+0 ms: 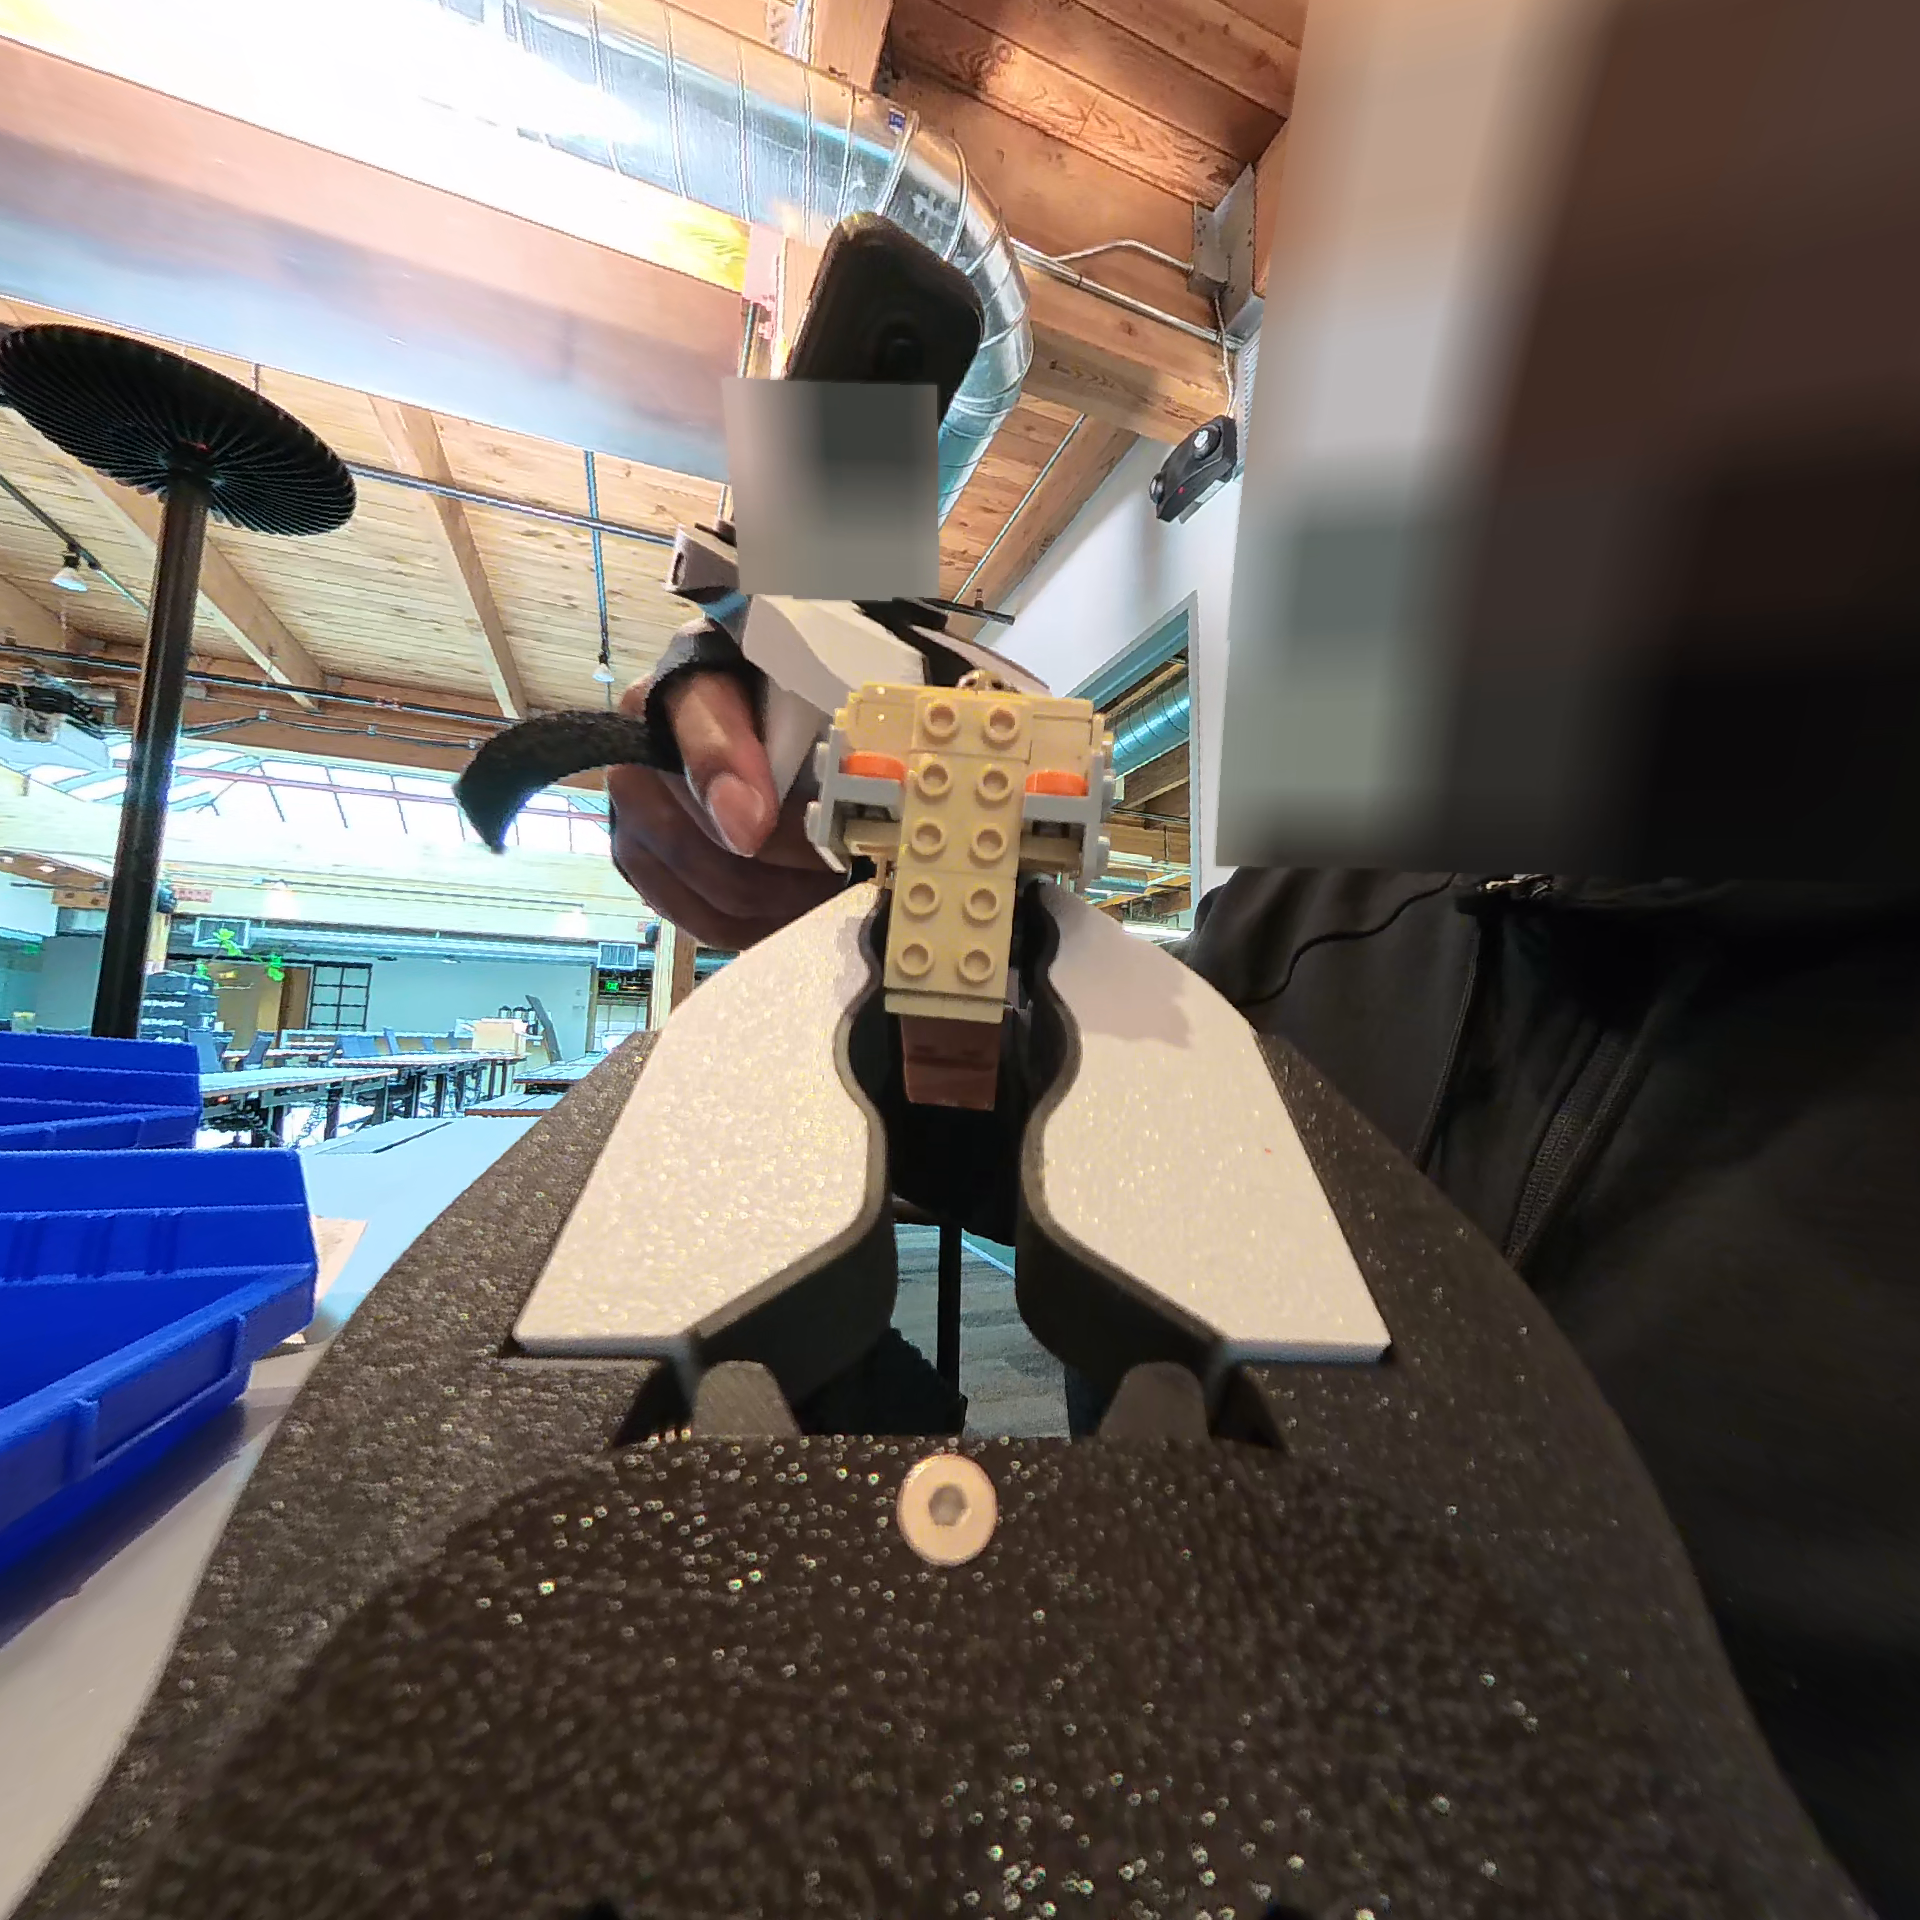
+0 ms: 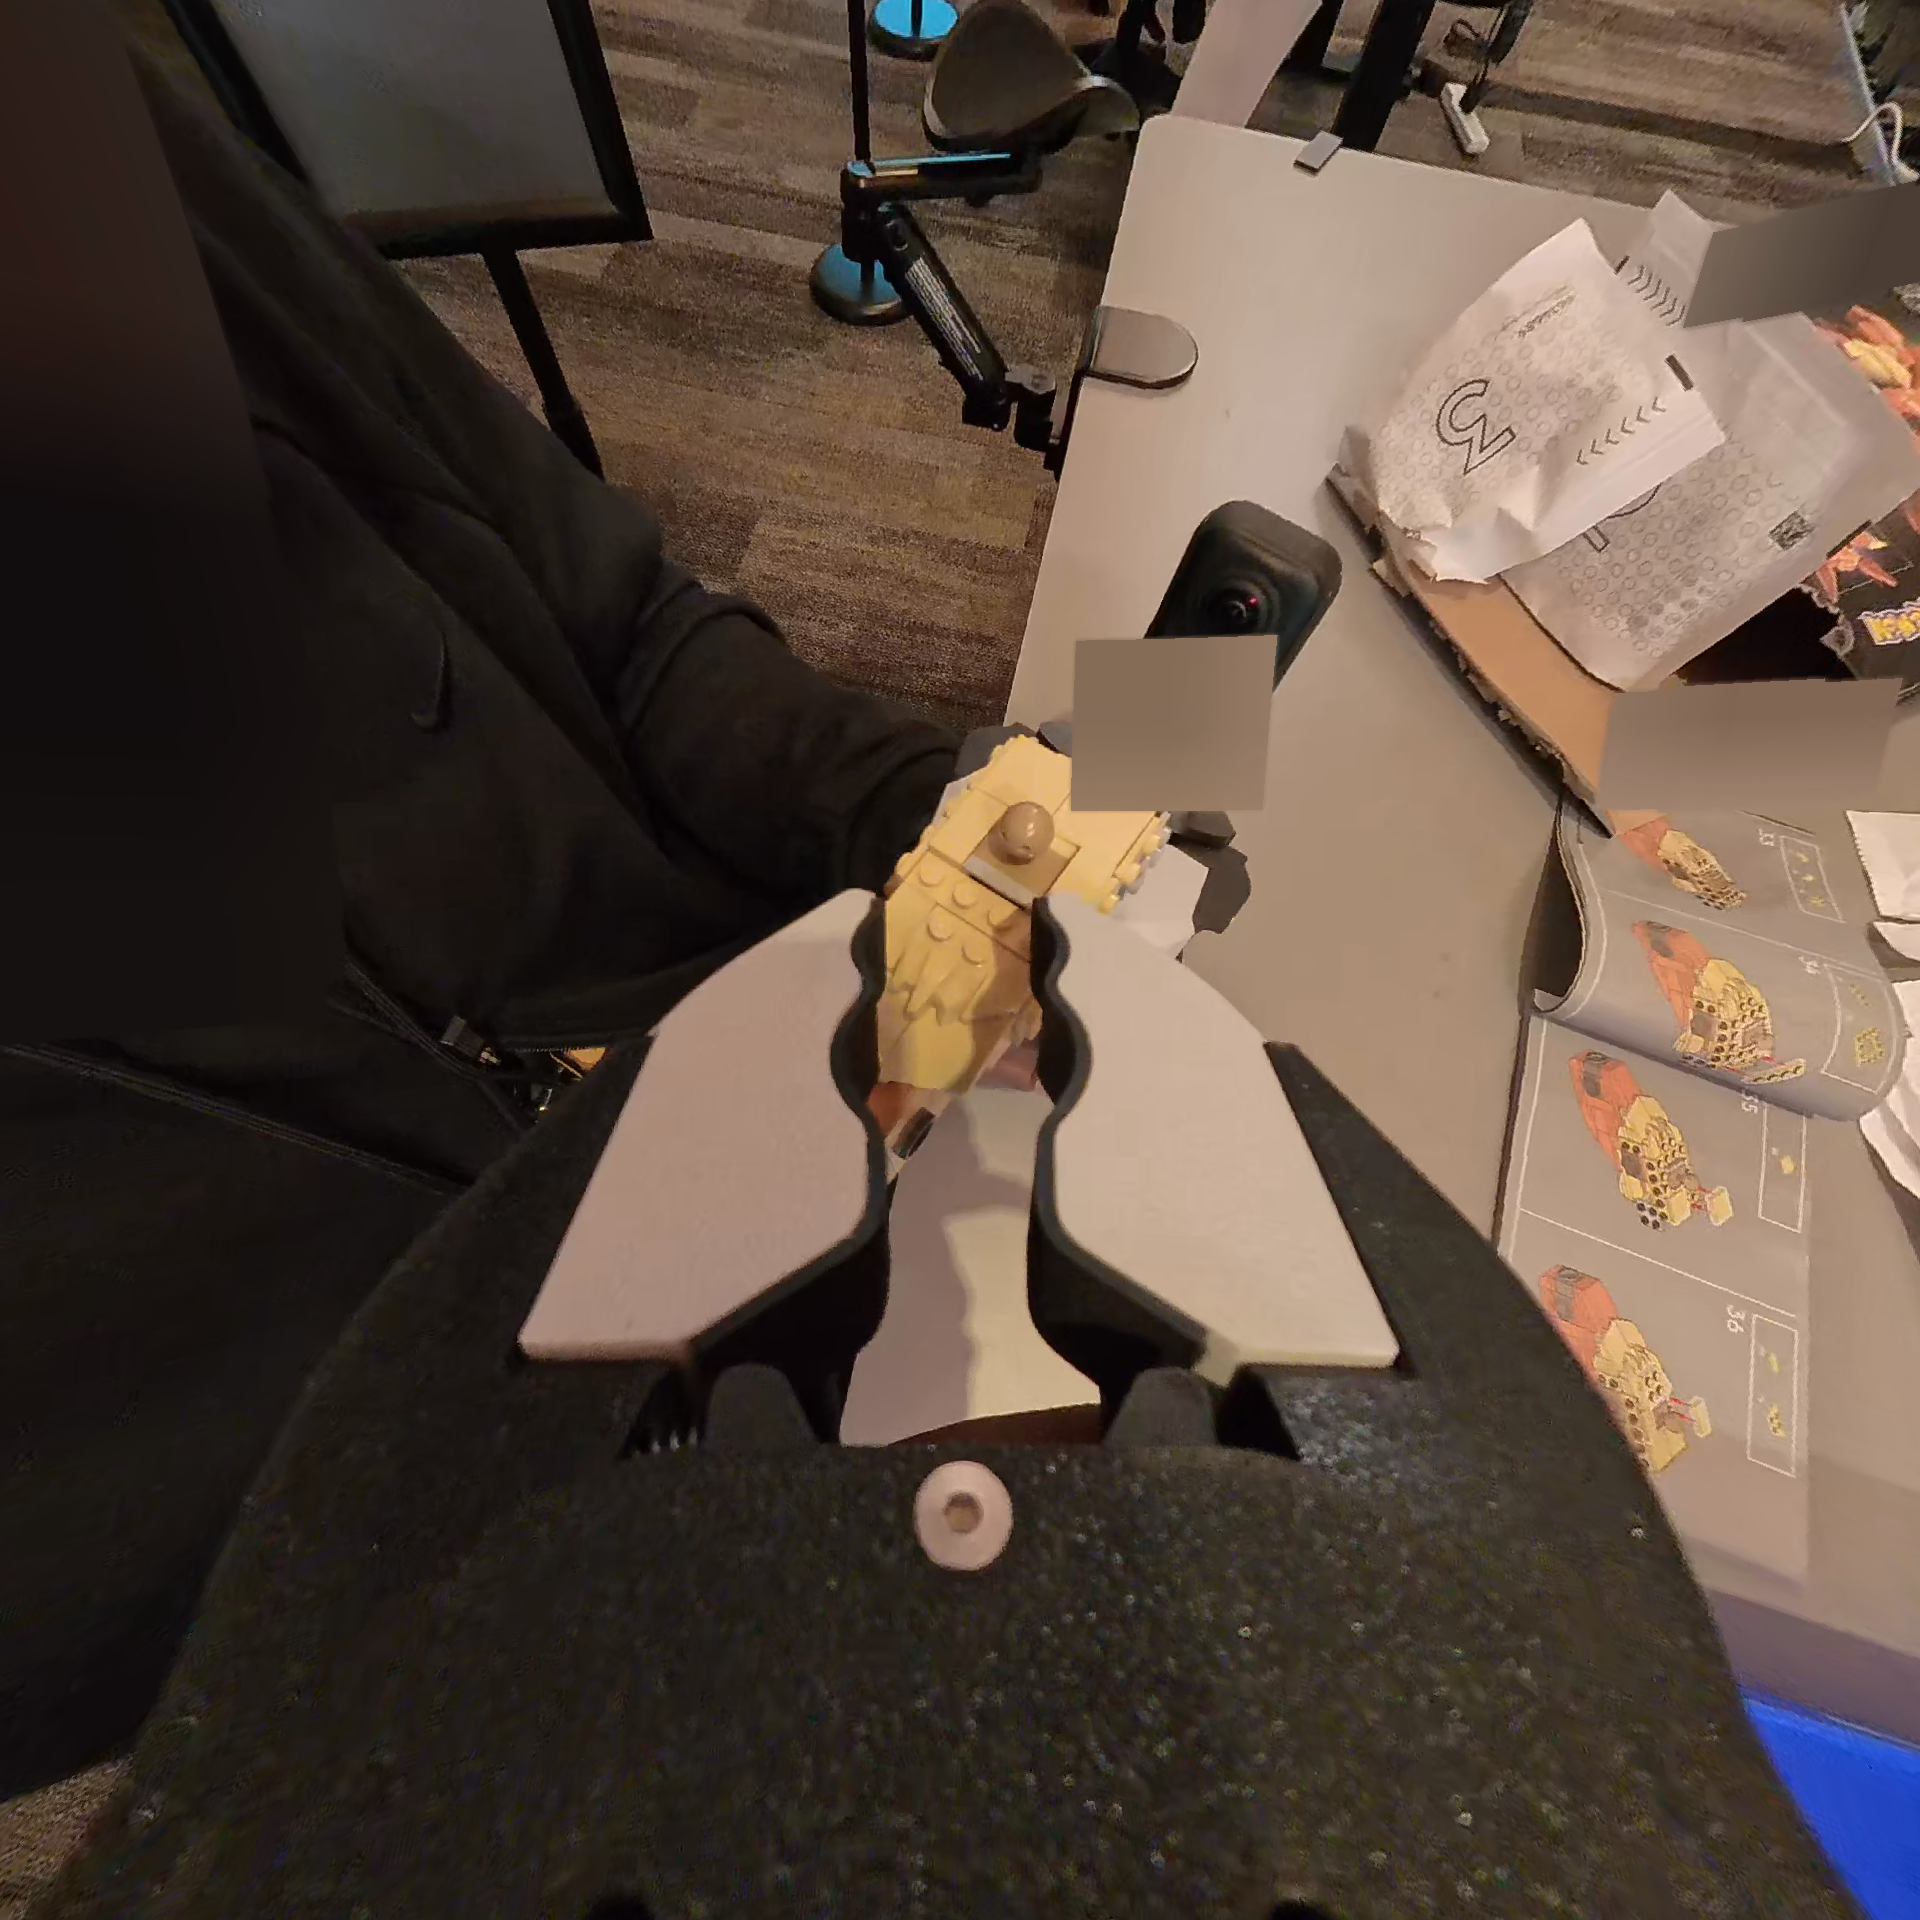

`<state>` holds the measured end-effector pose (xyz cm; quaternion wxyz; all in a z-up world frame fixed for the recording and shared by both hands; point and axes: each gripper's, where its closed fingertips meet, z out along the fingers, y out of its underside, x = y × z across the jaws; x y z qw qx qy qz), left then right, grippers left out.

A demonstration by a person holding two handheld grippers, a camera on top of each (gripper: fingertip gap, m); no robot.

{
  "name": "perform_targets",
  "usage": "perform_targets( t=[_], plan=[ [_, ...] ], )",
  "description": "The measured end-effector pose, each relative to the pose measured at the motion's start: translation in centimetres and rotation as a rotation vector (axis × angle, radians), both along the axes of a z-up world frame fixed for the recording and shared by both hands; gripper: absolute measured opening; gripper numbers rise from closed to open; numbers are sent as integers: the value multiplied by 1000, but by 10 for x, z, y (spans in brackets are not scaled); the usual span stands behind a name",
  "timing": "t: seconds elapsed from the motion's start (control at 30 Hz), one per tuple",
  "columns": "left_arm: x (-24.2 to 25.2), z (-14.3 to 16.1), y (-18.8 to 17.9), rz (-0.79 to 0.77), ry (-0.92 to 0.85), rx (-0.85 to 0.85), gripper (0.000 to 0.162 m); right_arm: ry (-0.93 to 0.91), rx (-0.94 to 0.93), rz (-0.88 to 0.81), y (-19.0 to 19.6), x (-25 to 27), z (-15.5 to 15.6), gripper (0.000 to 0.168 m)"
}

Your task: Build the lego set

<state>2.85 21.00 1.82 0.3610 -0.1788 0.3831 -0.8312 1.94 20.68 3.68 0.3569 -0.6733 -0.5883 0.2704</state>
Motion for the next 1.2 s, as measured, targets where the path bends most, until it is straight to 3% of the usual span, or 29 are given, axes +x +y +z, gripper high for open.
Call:
perform_targets(
  t=[0.17, 0.27, 0.43, 0.53, 0.7, 1.0, 1.2],
  plan=[
    [0, 0, -1, -4, 2, 5, 22, 11, 17, -3, 0, 2, 3, 26],
    [-1, 0, -1, -31, 7, -13, 22, 32, 128, -12, 5, 12, 7, 27],
    [-5, 7, 4, -175, -11, -150, 23, -82, 748, -9, 39, 50, 2, 21],
    [4, 2, 4, -231, 31, -190, 22, -120, 1028, 42, 47, 59, -3, 19],
    [11, -3, -9, -268, 71, -149, 23, -138, 1328, 145, 43, 51, -9, 28],
    [11, -5, -13, -349, 121, -140, 22, -144, 1566, 290, 18, 35, -16, 35],
    [11, 18, 18, -418, 135, -137, 22, 23, 1495, 217, 42, 52, 7, 39]
  ],
)
